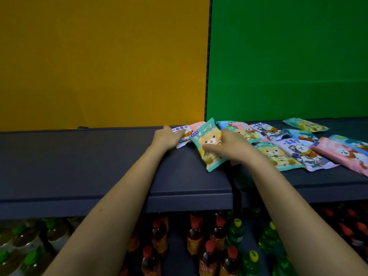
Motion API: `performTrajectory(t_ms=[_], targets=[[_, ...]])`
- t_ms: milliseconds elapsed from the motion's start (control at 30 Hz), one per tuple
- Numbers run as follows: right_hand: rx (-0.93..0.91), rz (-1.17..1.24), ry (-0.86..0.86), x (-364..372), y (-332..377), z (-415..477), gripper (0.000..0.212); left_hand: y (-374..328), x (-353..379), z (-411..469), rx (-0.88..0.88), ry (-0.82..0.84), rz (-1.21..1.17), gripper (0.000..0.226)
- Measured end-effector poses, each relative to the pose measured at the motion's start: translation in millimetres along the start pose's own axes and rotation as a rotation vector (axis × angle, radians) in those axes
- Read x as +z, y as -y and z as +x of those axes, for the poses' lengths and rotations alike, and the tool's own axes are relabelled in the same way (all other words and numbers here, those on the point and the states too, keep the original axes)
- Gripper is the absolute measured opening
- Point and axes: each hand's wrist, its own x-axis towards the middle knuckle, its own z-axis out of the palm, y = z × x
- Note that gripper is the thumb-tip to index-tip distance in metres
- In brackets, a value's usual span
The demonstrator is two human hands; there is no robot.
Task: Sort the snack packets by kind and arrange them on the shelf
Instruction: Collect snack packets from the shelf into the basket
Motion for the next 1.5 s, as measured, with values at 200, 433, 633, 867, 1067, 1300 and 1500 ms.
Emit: performTrajectory(t_ms=[200,433,633,867,1067,1300,1500], targets=[[0.099,0.302,-0.205,-21,-37,-10,0.046,-22,29,23,-0.068,-0.065,0.064,0.103],[0.162,0.460,-0.285,-24,-62,-19,0.043,-11,21,33,-0.077,-0.040,-0.347,0.053],[0.133,0.616,-0.298,-25,-63,-30,0.041,-4,-41,-20,-0.003,0.100,-0.759,0.009],[-0.083,0.778,-0.161,3,-10,-48,0.027,83,-125,-160,0.038,-0.142,-0.767,0.010],[-0.275,0.857,0.115,82,84,-90,0.025,196,-158,-318,-0.184,-0.470,-0.722,0.028],[-0.445,0.756,0.510,211,202,-175,0.026,301,-165,-510,-0.467,-0.844,-0.740,0.036],[-0.539,0.649,0.865,329,284,-275,0.031,364,-154,-649,-0.708,-1.086,-0.775,0.034]])
